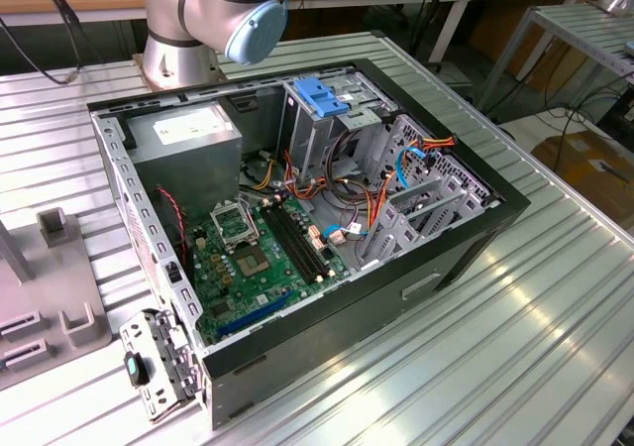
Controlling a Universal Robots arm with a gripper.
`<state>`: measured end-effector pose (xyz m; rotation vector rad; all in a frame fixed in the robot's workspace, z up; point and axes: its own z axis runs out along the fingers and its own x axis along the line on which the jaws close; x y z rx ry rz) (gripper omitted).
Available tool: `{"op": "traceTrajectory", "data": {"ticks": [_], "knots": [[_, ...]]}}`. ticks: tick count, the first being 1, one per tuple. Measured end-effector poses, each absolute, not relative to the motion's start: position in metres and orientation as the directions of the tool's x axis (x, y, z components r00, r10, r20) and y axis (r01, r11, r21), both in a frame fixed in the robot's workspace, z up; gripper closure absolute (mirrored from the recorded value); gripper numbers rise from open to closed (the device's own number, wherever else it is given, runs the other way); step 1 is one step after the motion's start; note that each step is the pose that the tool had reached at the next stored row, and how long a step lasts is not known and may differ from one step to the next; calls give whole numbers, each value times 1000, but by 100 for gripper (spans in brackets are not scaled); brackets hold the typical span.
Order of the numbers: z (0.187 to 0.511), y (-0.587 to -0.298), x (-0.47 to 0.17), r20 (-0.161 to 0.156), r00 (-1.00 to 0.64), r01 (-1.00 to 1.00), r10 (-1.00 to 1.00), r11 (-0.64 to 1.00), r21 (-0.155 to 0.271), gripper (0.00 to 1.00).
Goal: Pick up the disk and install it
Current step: 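Pick up the disk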
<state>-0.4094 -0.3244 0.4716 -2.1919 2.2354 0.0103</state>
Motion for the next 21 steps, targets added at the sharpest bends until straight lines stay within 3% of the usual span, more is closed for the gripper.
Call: {"op": "traceTrajectory", "data": {"ticks": [21], "knots": [[481,-324,-409,-10,-20,-1000,-1000,20,-3,65]]}}
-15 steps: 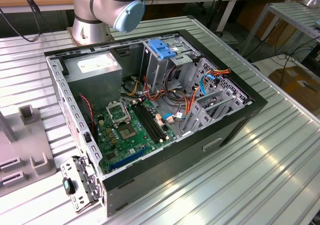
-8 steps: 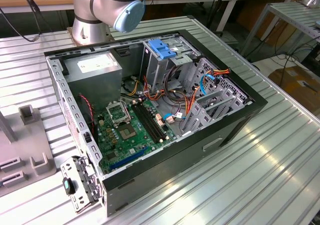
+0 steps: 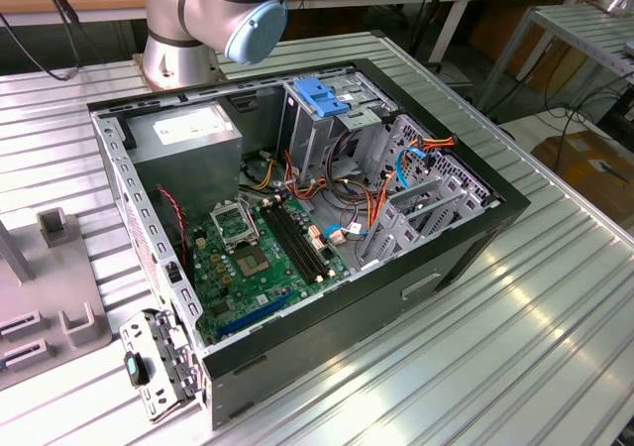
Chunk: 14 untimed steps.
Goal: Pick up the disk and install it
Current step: 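Pick up the disk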
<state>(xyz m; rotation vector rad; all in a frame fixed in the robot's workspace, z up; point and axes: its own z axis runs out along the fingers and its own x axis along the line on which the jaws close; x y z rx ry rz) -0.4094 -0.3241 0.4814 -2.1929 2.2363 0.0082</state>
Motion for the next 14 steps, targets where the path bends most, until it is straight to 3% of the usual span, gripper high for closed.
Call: {"op": "traceTrajectory", "data": {"ticks": [14], "knots": [[484,-324,-409,-10,-20,-1000,-1000,20,-3,65]]}}
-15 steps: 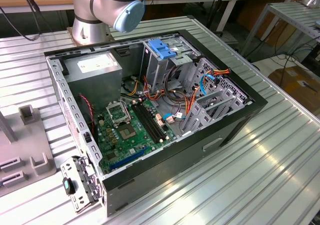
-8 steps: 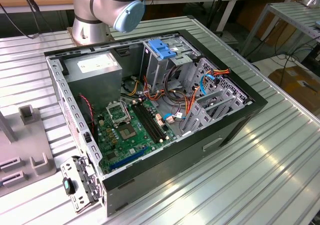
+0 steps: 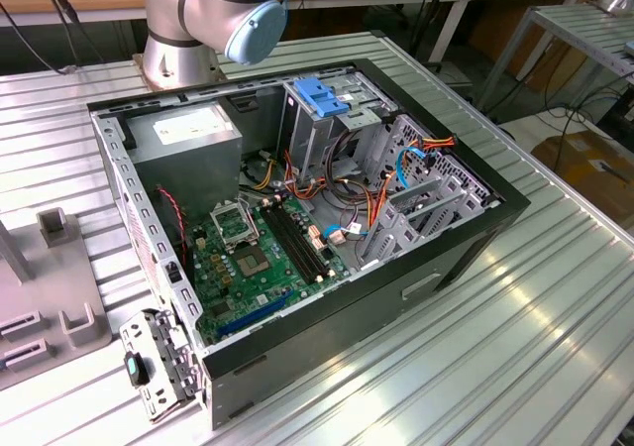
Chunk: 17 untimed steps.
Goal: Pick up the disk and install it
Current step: 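Pick up the disk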
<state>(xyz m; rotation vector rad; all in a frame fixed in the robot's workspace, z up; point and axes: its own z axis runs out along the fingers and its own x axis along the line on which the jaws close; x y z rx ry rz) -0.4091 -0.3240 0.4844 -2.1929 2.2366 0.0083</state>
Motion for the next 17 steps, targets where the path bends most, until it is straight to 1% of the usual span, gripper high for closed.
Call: {"op": "traceTrajectory", "data": {"ticks": [17], "knots": [[484,-324,-396,-10,-20,-1000,-1000,20,-3,65]]}}
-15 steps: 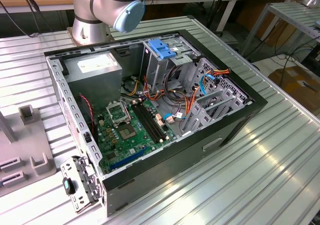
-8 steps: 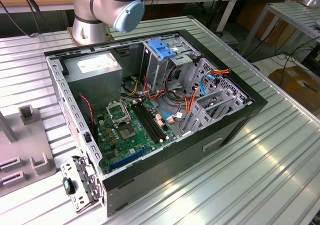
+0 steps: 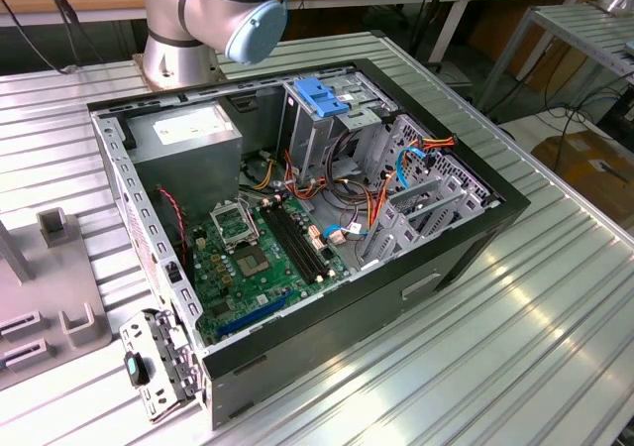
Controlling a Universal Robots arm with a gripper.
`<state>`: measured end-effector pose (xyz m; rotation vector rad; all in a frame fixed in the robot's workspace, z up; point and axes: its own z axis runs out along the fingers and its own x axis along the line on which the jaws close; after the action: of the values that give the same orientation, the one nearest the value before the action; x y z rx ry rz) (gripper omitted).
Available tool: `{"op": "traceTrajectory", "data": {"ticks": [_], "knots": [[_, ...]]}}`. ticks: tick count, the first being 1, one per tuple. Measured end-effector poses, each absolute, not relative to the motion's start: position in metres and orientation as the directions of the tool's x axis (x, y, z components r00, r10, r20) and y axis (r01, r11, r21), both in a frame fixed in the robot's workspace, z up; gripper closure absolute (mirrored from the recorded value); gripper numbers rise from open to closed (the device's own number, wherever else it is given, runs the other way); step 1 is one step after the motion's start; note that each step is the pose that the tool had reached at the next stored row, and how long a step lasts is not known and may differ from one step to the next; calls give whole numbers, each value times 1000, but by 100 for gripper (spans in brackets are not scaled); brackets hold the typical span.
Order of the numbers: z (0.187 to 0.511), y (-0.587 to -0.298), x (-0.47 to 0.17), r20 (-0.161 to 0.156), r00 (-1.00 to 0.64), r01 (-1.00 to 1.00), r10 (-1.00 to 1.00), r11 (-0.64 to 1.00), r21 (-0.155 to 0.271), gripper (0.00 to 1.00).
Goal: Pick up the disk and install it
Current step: 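Pick up the disk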
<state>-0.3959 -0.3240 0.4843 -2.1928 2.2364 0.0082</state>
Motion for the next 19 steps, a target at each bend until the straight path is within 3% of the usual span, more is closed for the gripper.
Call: {"op": "traceTrajectory", "data": {"ticks": [19], "knots": [[484,-324,-366,-10,-20,-1000,-1000,20,-3,65]]}}
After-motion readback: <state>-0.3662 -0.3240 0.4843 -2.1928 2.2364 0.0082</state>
